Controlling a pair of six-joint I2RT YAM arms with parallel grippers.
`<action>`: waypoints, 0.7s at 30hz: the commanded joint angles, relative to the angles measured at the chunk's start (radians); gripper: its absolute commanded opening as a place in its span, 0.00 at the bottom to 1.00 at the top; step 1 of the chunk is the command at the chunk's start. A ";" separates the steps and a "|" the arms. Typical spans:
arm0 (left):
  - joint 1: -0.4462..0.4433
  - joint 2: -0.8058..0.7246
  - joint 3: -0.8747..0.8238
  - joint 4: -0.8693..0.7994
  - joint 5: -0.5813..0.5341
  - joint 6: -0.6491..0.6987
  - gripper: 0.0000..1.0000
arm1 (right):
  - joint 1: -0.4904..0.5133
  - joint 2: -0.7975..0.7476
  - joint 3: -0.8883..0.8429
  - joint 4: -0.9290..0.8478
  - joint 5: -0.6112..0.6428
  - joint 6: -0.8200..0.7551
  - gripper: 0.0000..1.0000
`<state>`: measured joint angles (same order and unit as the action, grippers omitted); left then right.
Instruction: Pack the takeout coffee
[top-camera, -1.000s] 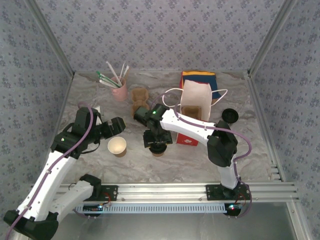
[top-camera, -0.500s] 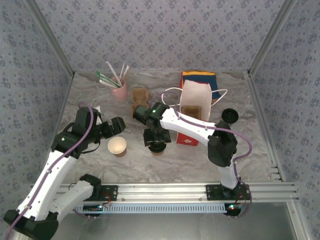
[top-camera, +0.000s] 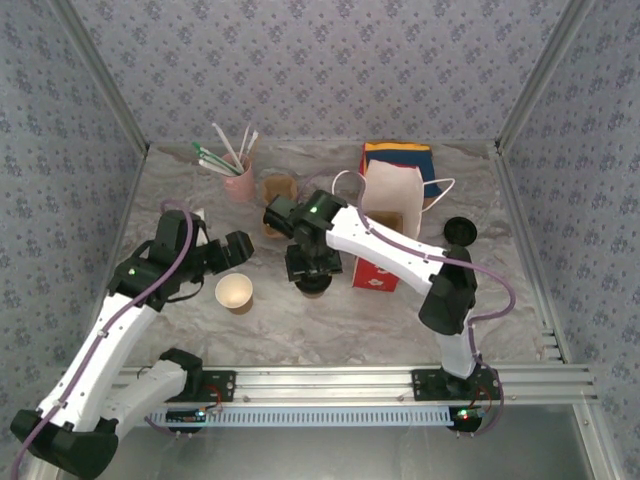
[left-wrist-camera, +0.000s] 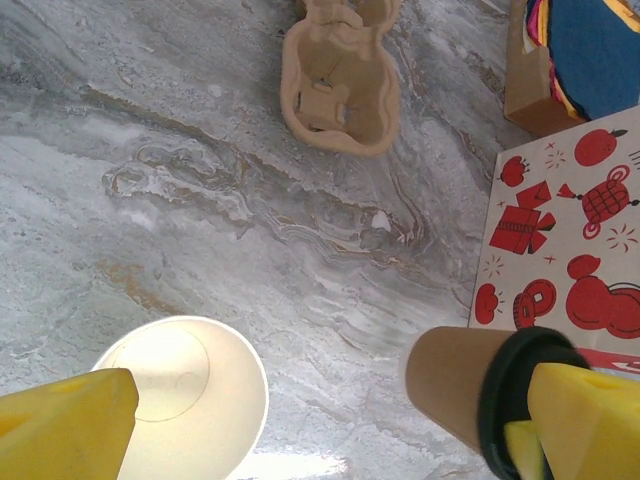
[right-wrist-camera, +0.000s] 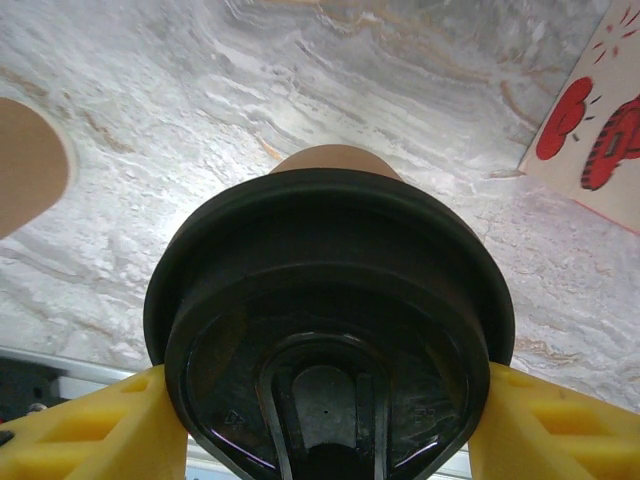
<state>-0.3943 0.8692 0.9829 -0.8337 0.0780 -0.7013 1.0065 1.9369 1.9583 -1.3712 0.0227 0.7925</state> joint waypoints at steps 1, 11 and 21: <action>0.006 0.007 0.052 0.022 0.002 0.002 1.00 | 0.003 -0.063 0.075 -0.080 0.041 -0.024 0.65; 0.007 0.021 0.071 0.036 0.010 0.003 1.00 | 0.006 -0.102 0.159 -0.130 0.054 -0.043 0.64; 0.006 0.043 0.081 0.056 0.019 0.004 1.00 | 0.004 -0.180 0.220 -0.209 0.058 -0.067 0.64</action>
<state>-0.3927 0.9009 1.0336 -0.8059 0.0818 -0.7010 1.0065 1.8145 2.1387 -1.5085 0.0574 0.7464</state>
